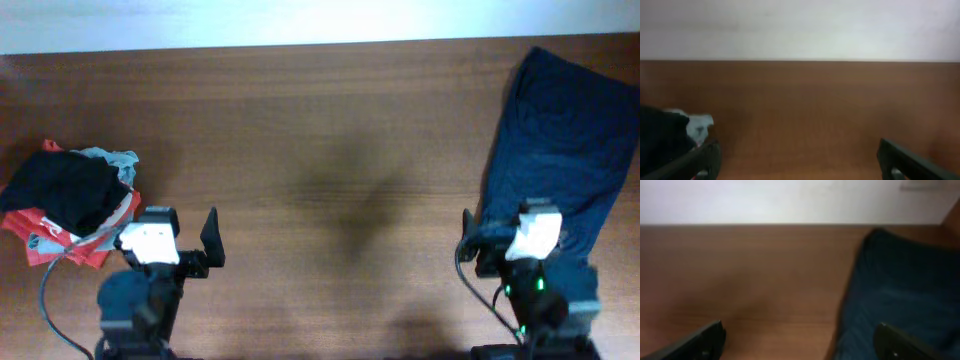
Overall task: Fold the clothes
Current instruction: 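Reach the right gripper to the navy shorts and grasp the waistband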
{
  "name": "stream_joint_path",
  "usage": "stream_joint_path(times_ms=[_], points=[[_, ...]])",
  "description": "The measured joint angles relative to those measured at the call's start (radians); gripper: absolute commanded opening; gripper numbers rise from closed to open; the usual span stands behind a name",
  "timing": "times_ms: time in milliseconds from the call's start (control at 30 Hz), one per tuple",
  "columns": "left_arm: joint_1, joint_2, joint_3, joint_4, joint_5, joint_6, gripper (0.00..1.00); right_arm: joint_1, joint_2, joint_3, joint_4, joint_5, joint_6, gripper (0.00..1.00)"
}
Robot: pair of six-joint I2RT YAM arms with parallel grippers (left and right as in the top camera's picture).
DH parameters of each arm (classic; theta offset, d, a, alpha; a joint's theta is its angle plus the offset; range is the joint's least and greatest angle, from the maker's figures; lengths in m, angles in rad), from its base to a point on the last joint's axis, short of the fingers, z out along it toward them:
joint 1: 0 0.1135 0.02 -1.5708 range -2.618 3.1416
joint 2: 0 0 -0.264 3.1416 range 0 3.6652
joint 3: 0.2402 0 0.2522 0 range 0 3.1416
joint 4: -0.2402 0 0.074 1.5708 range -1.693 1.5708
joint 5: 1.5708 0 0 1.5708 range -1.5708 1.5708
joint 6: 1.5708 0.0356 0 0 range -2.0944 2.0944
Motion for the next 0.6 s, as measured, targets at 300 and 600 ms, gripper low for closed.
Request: stream_joint_path(times_ms=[300, 600], points=[[0.0, 0.211, 0.084, -0.058, 0.06, 0.0, 0.99, 0.0, 0.59, 0.312, -0.118, 0.051, -0.076, 0.99], [0.0, 0.23, 0.085, -0.061, 0.076, 0.0, 0.99, -0.159, 0.991, 0.335, 0.048, 0.185, -0.043, 0.99]])
